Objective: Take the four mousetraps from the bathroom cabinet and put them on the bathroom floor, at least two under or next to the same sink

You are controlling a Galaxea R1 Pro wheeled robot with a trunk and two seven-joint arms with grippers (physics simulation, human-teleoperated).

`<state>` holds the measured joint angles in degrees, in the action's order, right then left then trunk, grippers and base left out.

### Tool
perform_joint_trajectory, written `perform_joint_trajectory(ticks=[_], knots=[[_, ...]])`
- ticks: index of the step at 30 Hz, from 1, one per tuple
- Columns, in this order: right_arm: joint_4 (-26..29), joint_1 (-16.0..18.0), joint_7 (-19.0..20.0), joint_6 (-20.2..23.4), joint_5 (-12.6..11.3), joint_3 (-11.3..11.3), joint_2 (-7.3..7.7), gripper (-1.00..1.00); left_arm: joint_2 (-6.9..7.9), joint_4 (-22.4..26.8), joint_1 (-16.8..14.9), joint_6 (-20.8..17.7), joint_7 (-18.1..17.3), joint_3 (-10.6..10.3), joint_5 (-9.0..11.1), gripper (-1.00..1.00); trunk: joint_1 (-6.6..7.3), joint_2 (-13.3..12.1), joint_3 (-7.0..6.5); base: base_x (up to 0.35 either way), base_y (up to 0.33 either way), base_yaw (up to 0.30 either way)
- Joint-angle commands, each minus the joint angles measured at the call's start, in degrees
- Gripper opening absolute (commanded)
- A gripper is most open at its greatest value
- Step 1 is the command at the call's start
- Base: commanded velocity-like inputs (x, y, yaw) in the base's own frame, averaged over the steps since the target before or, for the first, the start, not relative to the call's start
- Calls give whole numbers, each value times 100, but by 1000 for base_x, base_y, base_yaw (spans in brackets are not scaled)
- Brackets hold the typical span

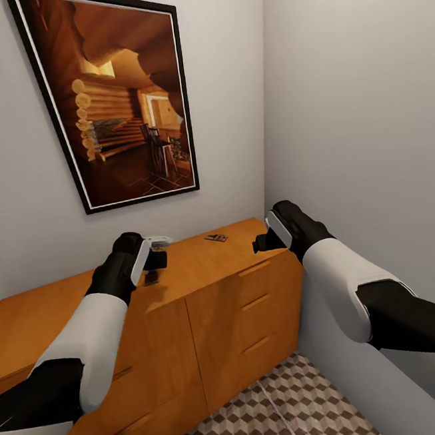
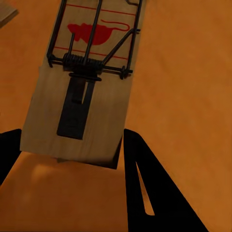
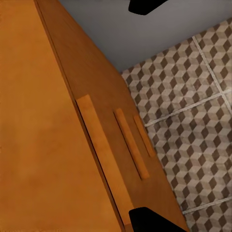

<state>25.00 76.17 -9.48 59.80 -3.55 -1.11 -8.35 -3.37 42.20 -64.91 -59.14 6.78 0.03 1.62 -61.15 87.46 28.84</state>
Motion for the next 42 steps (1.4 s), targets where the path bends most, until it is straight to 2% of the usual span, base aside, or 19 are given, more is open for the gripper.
perform_joint_trajectory(ticks=[1, 30, 42], knots=[[5, 4, -44, 20, -40, -12, 0, 100, -3, 6, -4, -26, 22, 18, 5, -100, 0, 3, 7, 0, 0, 0], [2, 4, -53, 20, -37, -14, -20, 100, -29, 3, -4, -29, 34, 49, 8, -100, 0, 3, 7, 0, 0, 1], [-4, 3, -63, 20, -44, -12, -11, 100, 9, 14, -4, -18, 41, 70, 5, -100, 0, 3, 7, 0, 0, 224]])
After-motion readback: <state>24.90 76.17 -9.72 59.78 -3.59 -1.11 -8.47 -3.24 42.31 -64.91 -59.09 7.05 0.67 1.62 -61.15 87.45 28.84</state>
